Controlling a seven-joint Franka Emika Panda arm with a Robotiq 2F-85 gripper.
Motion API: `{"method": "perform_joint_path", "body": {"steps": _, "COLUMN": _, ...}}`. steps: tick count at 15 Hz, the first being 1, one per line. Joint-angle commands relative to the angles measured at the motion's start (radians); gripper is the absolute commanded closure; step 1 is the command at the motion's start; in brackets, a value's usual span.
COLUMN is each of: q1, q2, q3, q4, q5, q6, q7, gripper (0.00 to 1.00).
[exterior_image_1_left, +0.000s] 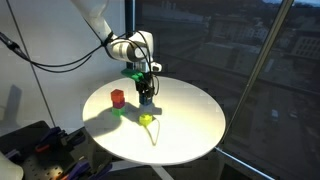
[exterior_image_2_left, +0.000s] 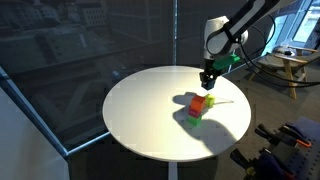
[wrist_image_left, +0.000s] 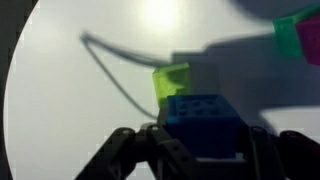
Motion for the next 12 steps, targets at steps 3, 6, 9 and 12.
{"method": "perform_joint_path", "body": {"steps": 3, "q1": -0.014, "q2": 0.051, "q3": -0.001, "q4": 0.056, "q5": 0.016, "q6": -0.019, "q7": -0.020, "gripper": 0.69}}
{"method": "perform_joint_path", "body": {"steps": 6, "q1": -0.014, "q2": 0.068, "q3": -0.002, "q4": 0.065, "q5": 0.014, "q6": -0.017, "q7": -0.021, "gripper": 0.69}}
{"method": "perform_joint_path", "body": {"steps": 9, "q1": -0.015, "q2": 0.083, "q3": -0.005, "q4": 0.072, "q5": 0.012, "q6": -0.017, "q7": -0.021, "gripper": 0.69}}
{"method": "perform_joint_path", "body": {"steps": 12, "q1": -0.016, "q2": 0.094, "q3": -0.010, "q4": 0.077, "q5": 0.011, "q6": -0.018, "q7": -0.023, "gripper": 0.69}}
